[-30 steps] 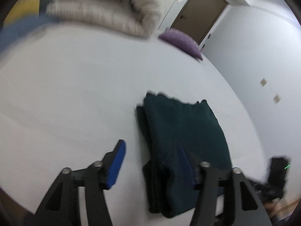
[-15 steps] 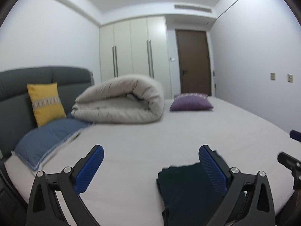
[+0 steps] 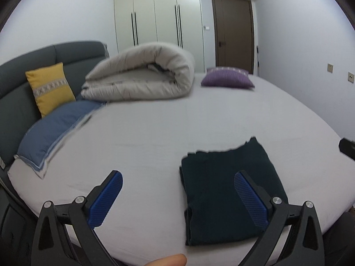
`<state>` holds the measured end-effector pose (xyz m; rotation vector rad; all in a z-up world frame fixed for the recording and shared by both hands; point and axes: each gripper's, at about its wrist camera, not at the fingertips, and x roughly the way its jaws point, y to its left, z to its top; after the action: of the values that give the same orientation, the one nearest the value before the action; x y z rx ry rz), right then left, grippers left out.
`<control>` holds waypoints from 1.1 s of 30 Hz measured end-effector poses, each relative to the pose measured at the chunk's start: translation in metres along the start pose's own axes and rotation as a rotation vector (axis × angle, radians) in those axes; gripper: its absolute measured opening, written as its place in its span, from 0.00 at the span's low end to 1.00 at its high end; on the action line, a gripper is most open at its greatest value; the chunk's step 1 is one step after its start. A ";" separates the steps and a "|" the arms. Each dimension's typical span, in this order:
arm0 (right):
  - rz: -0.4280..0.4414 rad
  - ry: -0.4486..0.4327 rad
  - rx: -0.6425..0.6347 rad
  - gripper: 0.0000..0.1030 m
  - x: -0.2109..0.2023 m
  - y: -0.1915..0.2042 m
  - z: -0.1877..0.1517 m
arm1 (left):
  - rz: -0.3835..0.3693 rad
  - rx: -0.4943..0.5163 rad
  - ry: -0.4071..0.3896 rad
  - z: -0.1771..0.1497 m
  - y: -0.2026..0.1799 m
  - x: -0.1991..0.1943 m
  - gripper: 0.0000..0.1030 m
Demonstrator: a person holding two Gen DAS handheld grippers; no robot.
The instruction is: Fold small clothes
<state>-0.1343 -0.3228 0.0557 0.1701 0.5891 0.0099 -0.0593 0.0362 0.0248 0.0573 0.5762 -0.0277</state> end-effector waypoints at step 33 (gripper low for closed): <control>-0.156 0.230 -0.068 1.00 0.130 0.024 -0.079 | -0.006 -0.035 0.212 -0.048 0.005 0.062 1.00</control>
<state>-0.0693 -0.2793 -0.0766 0.0566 0.8296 -0.1031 -0.0337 0.0433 -0.0491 0.0249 0.7888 -0.0174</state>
